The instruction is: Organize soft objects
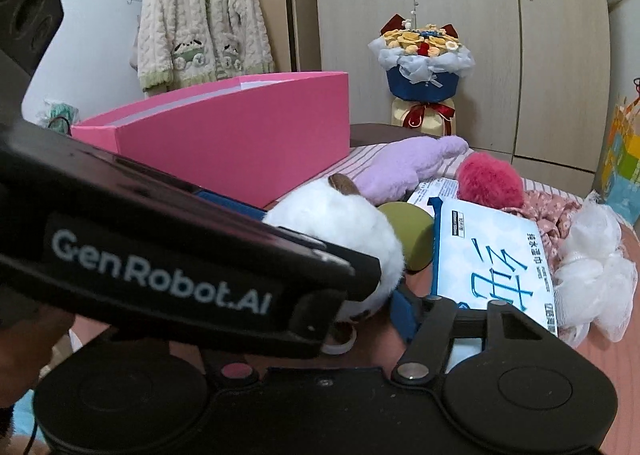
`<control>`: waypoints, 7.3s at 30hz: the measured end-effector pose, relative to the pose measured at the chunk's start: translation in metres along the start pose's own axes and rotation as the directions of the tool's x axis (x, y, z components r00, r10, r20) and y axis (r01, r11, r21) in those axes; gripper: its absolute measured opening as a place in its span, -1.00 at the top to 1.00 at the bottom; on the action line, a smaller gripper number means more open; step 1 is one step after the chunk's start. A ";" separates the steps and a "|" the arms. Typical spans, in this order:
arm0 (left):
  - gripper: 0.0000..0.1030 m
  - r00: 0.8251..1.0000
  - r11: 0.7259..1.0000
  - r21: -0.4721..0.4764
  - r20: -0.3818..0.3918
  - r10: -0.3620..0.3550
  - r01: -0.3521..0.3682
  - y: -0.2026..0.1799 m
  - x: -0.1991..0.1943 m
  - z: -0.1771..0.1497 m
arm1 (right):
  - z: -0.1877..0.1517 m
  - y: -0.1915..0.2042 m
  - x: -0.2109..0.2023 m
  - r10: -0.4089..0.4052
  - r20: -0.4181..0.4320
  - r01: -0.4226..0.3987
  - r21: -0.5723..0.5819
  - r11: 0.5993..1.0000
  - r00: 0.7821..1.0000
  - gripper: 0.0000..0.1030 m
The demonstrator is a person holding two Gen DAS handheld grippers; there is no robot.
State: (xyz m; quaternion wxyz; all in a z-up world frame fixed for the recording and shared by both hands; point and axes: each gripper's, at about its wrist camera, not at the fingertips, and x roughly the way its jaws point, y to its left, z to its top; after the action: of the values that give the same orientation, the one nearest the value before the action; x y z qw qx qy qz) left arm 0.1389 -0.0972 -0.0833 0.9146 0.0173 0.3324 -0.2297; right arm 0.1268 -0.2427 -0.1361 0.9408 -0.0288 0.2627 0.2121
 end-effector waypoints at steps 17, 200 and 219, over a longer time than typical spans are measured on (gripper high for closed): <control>-0.31 0.999 0.995 0.095 0.046 0.012 -0.017 -0.016 -0.057 -0.009 | -0.002 0.021 -0.043 0.025 0.061 -0.026 0.005 1.000 0.998 -0.23; 0.14 0.963 0.960 -0.124 -0.075 -0.260 0.250 -0.040 0.024 0.012 | -0.007 -0.075 -0.041 -0.104 -0.046 0.110 0.158 0.981 0.993 -0.20; 0.15 0.959 0.973 -0.115 -0.178 -0.220 0.202 -0.041 -0.035 0.001 | -0.001 -0.027 -0.074 -0.046 -0.173 0.072 0.149 0.986 0.984 -0.20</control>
State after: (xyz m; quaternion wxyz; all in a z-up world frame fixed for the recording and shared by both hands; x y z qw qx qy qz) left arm 0.0983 -0.1199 -0.0561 0.8487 -0.0404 0.4286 -0.3071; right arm 0.0811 -0.2959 -0.1008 0.9205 0.0185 0.3560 0.1599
